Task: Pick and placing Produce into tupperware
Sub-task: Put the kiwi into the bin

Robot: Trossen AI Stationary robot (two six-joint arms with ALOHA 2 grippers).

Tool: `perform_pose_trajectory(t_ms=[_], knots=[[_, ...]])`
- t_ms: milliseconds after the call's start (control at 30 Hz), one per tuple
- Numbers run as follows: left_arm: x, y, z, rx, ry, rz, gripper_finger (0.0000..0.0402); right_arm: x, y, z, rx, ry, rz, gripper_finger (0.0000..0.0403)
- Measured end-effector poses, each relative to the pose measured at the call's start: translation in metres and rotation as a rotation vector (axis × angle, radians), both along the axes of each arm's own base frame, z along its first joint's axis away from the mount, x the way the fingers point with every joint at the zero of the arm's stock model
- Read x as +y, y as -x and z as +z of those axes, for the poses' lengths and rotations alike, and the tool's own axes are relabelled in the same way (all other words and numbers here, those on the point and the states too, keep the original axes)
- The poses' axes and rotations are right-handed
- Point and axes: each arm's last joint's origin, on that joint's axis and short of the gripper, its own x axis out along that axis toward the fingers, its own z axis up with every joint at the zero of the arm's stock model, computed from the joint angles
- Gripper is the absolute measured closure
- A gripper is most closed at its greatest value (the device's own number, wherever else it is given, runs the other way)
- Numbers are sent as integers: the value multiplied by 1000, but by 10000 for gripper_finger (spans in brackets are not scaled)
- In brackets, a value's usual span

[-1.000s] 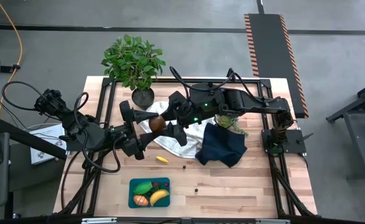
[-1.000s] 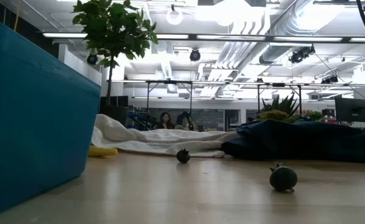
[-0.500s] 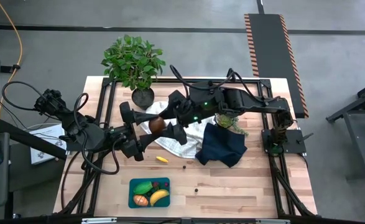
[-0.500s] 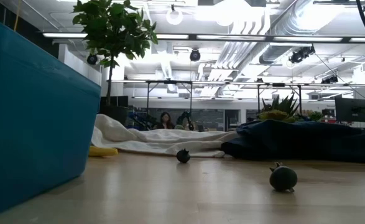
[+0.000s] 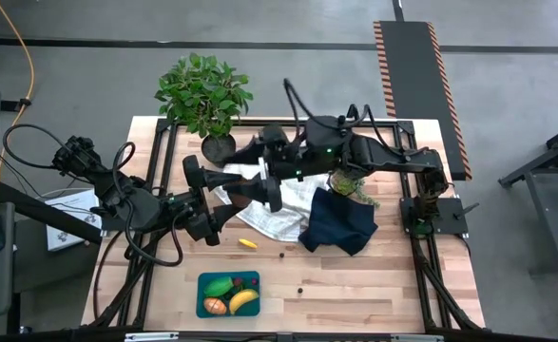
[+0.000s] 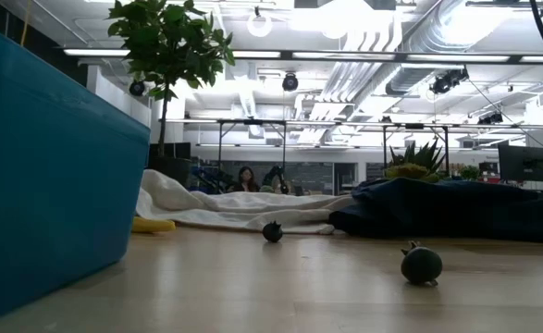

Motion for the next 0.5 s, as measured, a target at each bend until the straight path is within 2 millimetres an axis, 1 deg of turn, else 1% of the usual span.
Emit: perform_pose_trajectory(t_ms=[133,200,333,500], knots=[[0,0,-1,7,-3,0,104,-3,1,13,-144,37,-48,47],[0,0,-1,13,-5,0,105,-6,2,16,-175,42,-57,47],[0,1,-5,41,-8,-3,100,-17,1,15,-161,48,-76,47],[-1,3,-13,101,11,-12,104,-30,-2,7,-75,14,-83,47]])
